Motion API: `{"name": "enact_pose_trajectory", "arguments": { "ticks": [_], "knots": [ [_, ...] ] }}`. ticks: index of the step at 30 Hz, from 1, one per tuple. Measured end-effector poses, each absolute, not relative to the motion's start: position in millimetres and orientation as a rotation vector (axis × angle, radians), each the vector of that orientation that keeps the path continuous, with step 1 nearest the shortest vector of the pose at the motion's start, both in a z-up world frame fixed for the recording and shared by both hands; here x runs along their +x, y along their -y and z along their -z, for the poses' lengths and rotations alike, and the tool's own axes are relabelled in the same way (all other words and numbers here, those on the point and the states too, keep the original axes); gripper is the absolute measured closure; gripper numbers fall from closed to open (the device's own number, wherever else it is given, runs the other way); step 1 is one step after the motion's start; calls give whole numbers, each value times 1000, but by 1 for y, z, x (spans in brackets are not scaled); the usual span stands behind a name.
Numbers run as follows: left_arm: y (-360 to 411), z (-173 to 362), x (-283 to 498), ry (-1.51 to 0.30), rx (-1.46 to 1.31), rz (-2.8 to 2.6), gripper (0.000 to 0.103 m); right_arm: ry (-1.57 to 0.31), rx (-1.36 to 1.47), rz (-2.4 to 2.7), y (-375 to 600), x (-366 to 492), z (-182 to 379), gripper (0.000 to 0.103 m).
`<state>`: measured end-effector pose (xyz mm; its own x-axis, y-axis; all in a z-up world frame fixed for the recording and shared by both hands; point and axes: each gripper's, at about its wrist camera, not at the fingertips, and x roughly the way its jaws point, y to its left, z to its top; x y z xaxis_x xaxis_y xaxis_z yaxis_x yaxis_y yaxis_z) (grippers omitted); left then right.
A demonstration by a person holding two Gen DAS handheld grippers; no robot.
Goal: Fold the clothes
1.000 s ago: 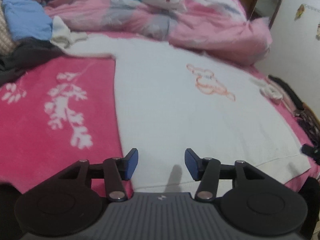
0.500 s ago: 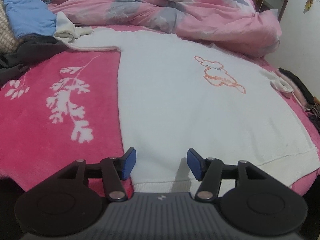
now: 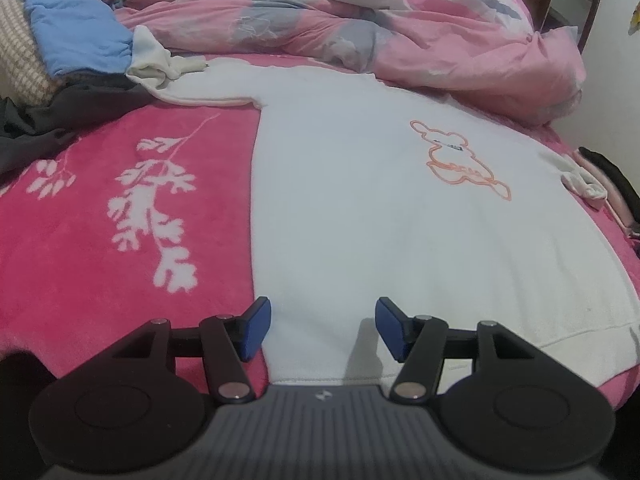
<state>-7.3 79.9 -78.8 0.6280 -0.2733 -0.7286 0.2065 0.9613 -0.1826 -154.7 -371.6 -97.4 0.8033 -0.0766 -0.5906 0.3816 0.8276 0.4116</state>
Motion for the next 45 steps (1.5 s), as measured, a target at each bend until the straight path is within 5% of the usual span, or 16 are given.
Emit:
{"name": "enact_pose_trajectory", "arguments": {
  "ticks": [45],
  "knots": [
    [-37, 84, 12, -804, 117, 330, 40, -636, 405, 160, 326, -105, 86, 73]
  ]
}}
